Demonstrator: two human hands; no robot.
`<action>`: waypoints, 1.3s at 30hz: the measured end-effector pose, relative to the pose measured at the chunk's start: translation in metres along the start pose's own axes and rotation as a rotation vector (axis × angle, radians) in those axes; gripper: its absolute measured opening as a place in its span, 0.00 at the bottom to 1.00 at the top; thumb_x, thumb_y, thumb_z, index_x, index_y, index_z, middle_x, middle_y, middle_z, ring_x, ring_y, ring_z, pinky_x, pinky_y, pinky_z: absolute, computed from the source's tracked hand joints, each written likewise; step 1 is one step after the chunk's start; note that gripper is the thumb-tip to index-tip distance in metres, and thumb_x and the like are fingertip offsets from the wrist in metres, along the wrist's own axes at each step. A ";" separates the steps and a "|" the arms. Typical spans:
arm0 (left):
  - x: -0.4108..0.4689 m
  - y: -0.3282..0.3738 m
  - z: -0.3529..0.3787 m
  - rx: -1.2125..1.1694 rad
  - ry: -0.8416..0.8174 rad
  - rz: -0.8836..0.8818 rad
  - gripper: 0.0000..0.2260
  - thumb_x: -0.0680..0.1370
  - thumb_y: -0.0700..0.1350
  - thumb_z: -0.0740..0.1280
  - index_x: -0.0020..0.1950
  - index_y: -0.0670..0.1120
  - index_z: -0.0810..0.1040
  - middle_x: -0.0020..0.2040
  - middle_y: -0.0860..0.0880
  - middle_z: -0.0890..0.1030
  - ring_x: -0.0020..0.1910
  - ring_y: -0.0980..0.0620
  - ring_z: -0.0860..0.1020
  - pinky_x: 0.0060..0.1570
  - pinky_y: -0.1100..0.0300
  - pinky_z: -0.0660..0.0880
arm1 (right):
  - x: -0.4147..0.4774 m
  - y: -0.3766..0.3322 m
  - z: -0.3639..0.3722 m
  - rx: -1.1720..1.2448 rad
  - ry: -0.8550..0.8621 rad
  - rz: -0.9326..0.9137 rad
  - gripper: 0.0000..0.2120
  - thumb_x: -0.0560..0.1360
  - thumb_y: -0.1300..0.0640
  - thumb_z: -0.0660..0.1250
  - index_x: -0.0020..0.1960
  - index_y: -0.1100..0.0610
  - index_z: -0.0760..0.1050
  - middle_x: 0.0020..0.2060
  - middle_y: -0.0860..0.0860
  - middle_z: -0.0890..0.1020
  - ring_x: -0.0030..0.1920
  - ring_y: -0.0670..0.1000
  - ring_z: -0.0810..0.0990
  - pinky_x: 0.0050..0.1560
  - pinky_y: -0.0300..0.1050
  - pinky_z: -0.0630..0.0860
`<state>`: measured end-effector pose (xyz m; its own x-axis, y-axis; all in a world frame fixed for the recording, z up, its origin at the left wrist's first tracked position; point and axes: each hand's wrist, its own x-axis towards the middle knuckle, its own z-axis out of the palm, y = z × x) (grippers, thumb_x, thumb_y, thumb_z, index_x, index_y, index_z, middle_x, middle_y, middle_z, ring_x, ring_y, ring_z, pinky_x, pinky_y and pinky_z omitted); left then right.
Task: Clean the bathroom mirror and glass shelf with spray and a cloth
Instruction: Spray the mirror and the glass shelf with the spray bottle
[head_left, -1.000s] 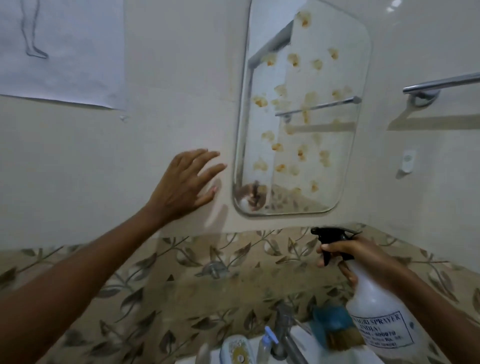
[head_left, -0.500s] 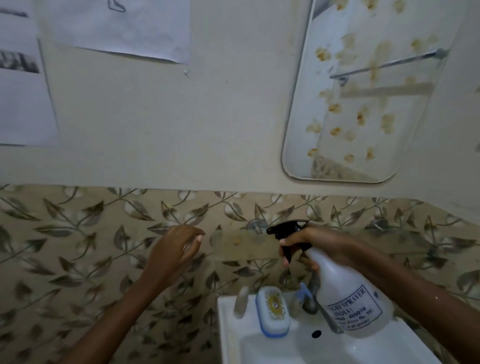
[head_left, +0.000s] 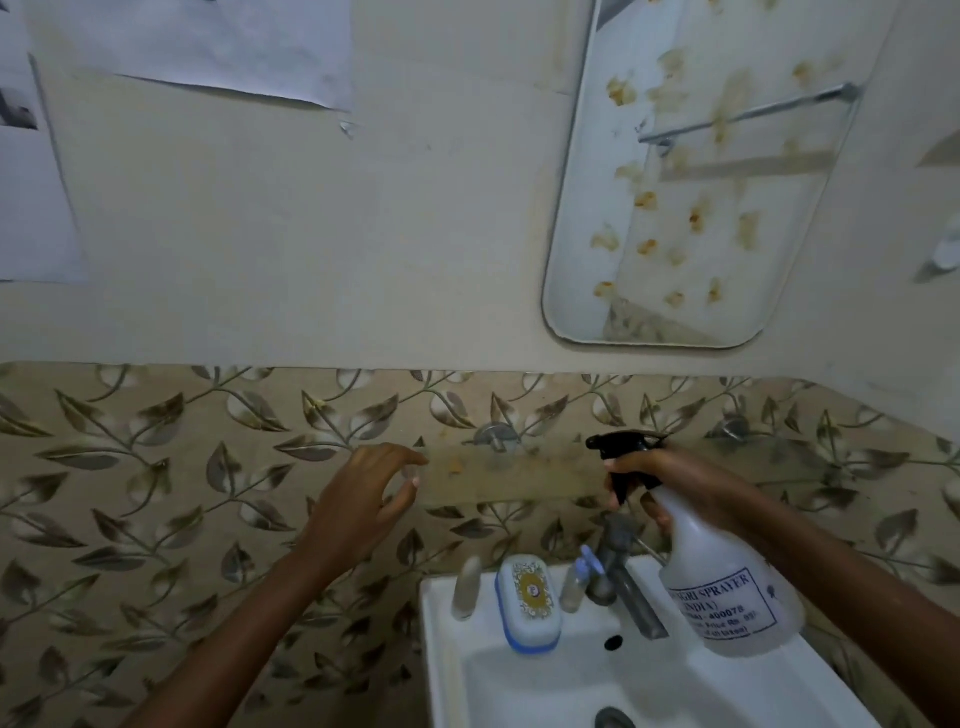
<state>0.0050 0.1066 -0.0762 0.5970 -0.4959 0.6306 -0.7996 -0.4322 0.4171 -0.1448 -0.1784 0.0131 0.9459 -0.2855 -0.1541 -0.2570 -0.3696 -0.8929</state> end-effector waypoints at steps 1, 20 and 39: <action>0.002 0.004 0.004 -0.009 -0.010 0.002 0.18 0.74 0.56 0.54 0.54 0.50 0.77 0.51 0.54 0.78 0.53 0.58 0.71 0.47 0.59 0.68 | -0.003 0.005 -0.006 0.010 0.030 0.006 0.10 0.78 0.61 0.60 0.47 0.69 0.75 0.34 0.61 0.79 0.19 0.47 0.72 0.18 0.36 0.66; 0.047 0.045 0.056 0.077 -0.003 0.075 0.16 0.71 0.51 0.55 0.50 0.49 0.80 0.47 0.50 0.82 0.51 0.45 0.78 0.51 0.48 0.70 | -0.020 0.077 -0.090 0.064 0.381 0.092 0.14 0.77 0.58 0.62 0.47 0.70 0.77 0.36 0.64 0.81 0.18 0.50 0.70 0.17 0.38 0.66; 0.047 0.039 0.065 0.127 0.042 0.094 0.17 0.71 0.53 0.55 0.51 0.49 0.79 0.49 0.48 0.82 0.53 0.44 0.77 0.52 0.48 0.67 | -0.035 0.109 -0.171 0.223 0.877 0.163 0.14 0.76 0.63 0.62 0.58 0.70 0.72 0.30 0.59 0.80 0.17 0.46 0.76 0.15 0.34 0.66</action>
<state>0.0067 0.0177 -0.0726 0.5142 -0.5077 0.6912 -0.8356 -0.4781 0.2705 -0.2392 -0.3599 -0.0062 0.3885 -0.9214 0.0095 -0.2442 -0.1129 -0.9631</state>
